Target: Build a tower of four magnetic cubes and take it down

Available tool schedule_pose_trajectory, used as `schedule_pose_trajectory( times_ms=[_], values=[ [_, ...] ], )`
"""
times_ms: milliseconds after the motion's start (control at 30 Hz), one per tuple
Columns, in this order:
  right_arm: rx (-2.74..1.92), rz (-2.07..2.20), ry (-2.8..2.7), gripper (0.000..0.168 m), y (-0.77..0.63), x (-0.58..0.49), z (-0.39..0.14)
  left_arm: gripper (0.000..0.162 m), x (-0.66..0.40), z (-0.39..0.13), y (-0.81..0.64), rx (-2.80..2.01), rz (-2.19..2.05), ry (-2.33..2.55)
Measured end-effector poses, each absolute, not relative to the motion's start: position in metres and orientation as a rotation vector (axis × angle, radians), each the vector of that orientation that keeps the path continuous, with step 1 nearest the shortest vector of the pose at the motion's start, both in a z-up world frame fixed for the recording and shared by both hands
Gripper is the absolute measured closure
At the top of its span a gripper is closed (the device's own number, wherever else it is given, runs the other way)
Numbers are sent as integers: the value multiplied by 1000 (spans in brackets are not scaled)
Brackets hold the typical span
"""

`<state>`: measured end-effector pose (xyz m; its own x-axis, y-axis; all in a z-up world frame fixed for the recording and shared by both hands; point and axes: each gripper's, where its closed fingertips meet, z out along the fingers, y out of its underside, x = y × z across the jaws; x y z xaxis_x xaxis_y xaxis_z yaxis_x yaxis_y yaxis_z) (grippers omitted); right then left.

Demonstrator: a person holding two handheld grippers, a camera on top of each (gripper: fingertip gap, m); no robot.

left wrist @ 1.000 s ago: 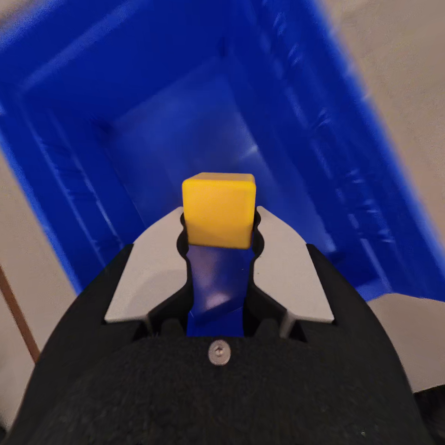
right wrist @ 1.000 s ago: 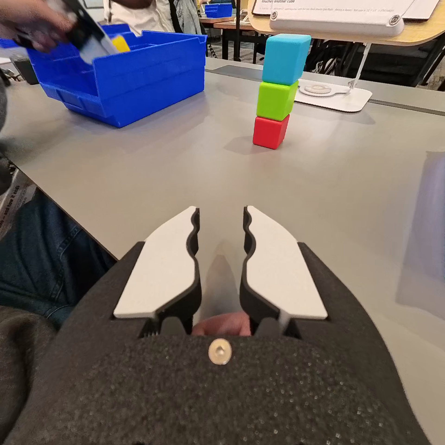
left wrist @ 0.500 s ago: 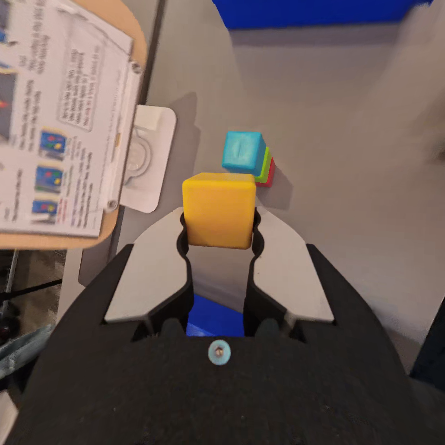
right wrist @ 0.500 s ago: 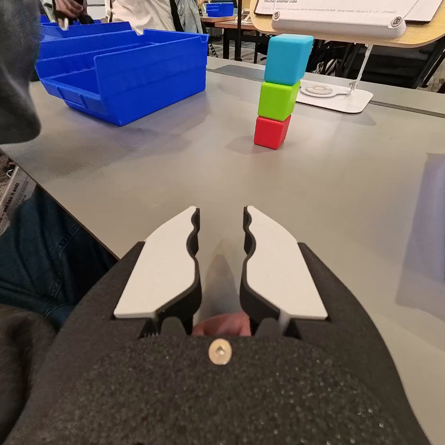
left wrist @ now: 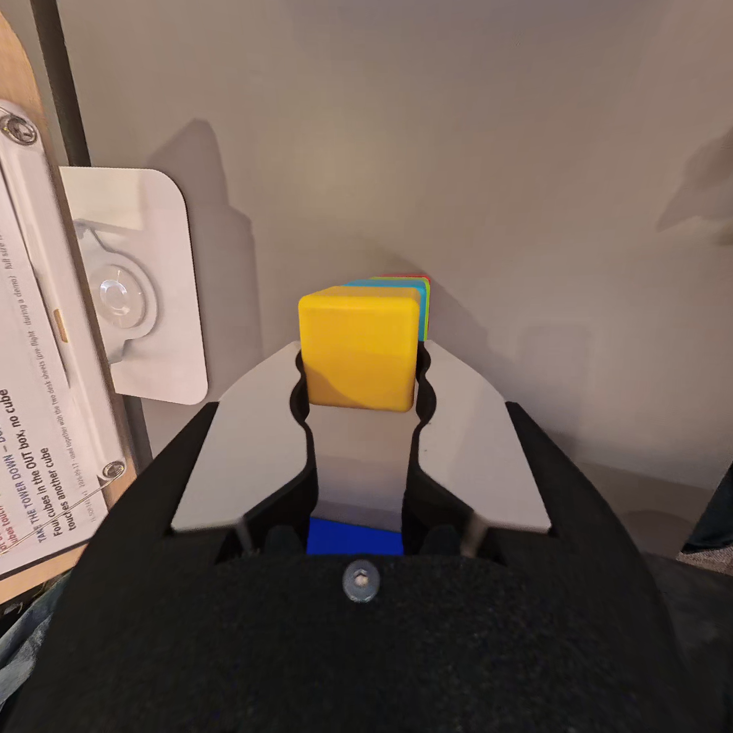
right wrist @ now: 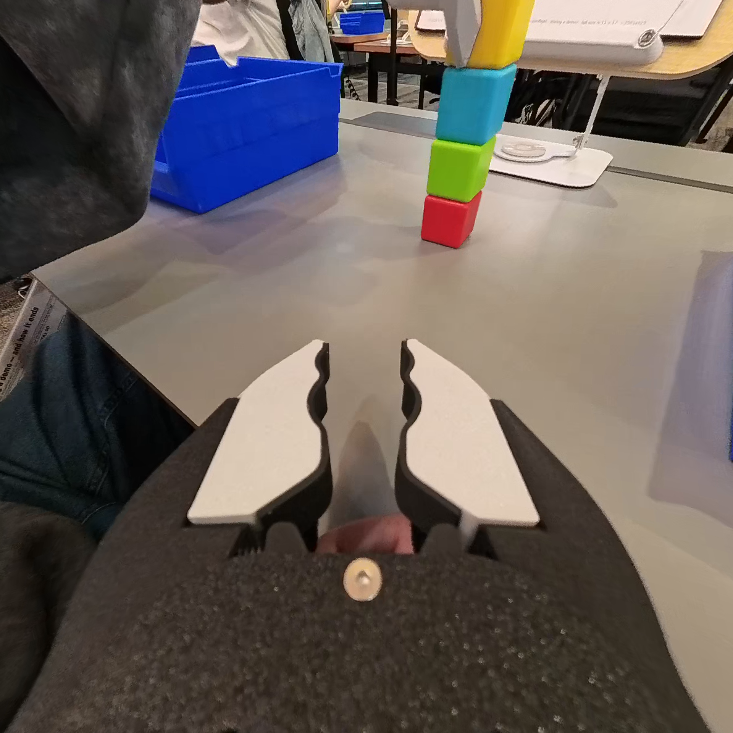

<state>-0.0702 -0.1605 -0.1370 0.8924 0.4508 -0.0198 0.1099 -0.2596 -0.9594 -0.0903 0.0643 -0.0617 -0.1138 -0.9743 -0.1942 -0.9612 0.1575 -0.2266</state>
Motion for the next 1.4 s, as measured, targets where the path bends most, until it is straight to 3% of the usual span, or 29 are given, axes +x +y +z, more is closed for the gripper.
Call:
schedule_pose_trajectory(
  times_ms=[67, 133, 267, 400, 533, 667, 767, 1100, 1400],
  values=[
    [-1821, 343, -421, 134, -161, -71, -137, 109, -91, -62, 65, -1871, -66, 2127],
    [-1820, 343, -421, 134, -161, -71, -137, 96, -94, -58, 68, -1869, -48, 2086],
    [-1820, 325, -403, 134, -159, -67, -136, 96, -109, -26, 68, -1837, -78, 1807],
    [-1822, 315, -356, 134, -157, -59, -134, 95, -122, 3, 17, -1713, -450, 1380],
    [-1817, 300, -334, 134, -156, -56, -133, 95, -158, -28, -48, -1697, -738, 980],
    [-1821, 287, -336, 134, -155, -56, -134, 93, -199, -83, -100, -1732, -734, 694],
    [-1826, 263, -343, 134, -154, -57, -136, 95, -221, -95, -127, -1690, -714, 548],
    [-1831, 254, -348, 134, -153, -59, -137, 94, -215, -105, -138, -1711, -749, 649],
    [-1835, 265, -355, 134, -153, -60, -139, 94, -206, -77, -133, -1546, -891, 665]
  ],
)
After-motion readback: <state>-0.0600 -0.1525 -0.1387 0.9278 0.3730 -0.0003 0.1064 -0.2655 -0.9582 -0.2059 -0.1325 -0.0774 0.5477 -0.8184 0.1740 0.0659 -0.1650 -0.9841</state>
